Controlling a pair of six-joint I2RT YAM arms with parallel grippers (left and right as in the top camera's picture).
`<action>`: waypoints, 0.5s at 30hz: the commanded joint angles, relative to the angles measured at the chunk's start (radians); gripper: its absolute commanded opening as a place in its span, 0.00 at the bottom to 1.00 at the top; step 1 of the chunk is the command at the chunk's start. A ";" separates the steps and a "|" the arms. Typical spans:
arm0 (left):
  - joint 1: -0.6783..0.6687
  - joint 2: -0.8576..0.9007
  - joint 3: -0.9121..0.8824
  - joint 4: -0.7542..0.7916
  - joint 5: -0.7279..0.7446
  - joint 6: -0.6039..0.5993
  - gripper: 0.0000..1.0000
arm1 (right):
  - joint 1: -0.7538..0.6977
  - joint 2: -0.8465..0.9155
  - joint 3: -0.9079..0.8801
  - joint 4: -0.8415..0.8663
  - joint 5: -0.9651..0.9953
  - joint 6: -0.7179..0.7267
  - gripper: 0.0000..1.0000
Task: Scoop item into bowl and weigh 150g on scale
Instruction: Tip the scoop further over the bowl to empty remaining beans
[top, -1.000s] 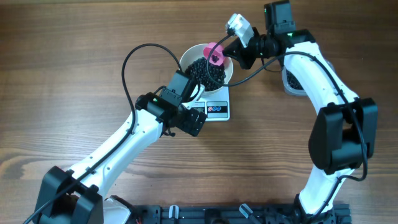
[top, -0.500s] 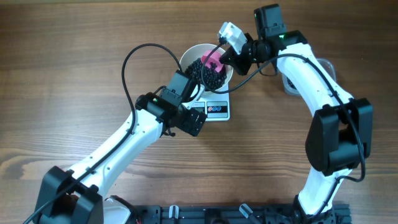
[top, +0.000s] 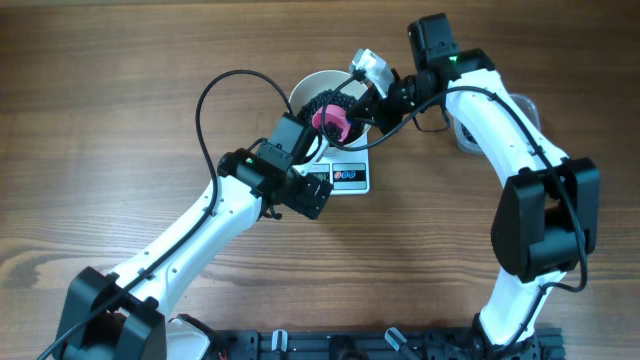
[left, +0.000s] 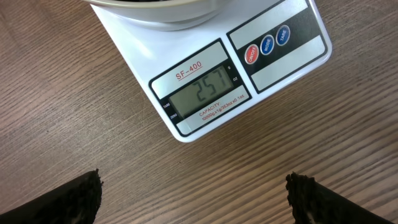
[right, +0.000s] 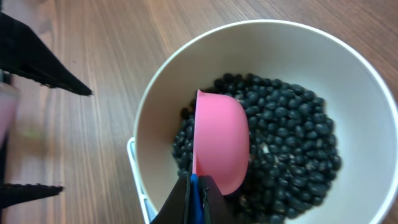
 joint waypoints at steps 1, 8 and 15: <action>0.007 -0.016 -0.005 0.003 0.005 0.011 1.00 | -0.014 0.013 -0.008 0.004 -0.071 0.134 0.04; 0.007 -0.016 -0.005 0.003 0.005 0.011 1.00 | -0.077 0.013 -0.008 0.022 -0.237 0.251 0.04; 0.007 -0.016 -0.005 0.003 0.005 0.011 1.00 | -0.139 0.013 -0.008 0.150 -0.274 0.391 0.04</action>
